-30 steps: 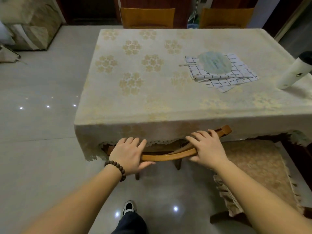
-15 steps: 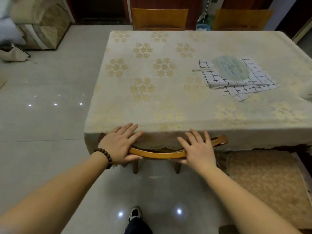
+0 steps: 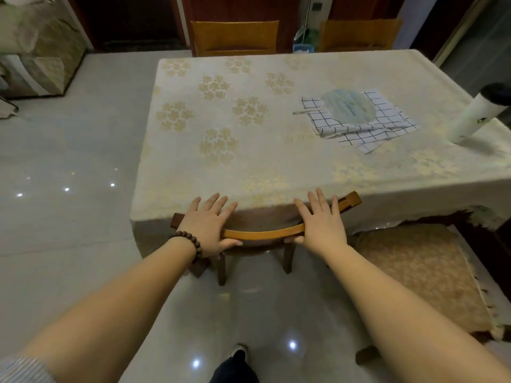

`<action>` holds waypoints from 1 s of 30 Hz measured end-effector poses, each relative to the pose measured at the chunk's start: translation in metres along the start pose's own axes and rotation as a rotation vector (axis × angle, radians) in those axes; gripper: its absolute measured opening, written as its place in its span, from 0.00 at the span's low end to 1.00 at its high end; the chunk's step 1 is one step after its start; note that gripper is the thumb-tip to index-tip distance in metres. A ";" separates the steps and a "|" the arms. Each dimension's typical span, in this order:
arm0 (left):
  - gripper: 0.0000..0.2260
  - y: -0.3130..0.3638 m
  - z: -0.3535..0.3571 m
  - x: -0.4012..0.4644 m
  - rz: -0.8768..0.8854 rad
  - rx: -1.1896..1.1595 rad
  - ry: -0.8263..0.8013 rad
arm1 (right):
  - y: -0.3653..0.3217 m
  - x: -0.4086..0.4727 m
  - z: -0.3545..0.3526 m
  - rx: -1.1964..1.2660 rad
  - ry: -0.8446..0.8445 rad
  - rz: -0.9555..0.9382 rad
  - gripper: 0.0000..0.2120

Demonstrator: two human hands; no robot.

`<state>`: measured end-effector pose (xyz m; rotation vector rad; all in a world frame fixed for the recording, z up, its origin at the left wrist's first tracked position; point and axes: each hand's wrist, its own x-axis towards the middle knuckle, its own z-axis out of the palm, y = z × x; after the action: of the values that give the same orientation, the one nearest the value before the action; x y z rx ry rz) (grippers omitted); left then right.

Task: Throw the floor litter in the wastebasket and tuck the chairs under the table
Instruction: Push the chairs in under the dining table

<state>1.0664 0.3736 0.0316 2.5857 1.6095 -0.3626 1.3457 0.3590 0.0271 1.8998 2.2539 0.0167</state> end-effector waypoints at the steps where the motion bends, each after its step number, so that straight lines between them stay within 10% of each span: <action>1: 0.42 0.005 -0.002 -0.003 -0.004 -0.026 0.017 | -0.003 -0.006 -0.001 0.039 0.006 0.011 0.44; 12: 0.34 0.123 -0.022 -0.009 0.177 -0.184 0.288 | 0.010 -0.110 -0.007 0.364 0.177 0.372 0.32; 30: 0.32 0.383 -0.007 -0.042 0.916 -0.228 0.103 | 0.047 -0.396 0.055 0.502 0.168 1.383 0.29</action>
<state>1.3915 0.1674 0.0250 2.8190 0.3146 0.0304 1.4629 -0.0261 0.0347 3.3616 0.5743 -0.2067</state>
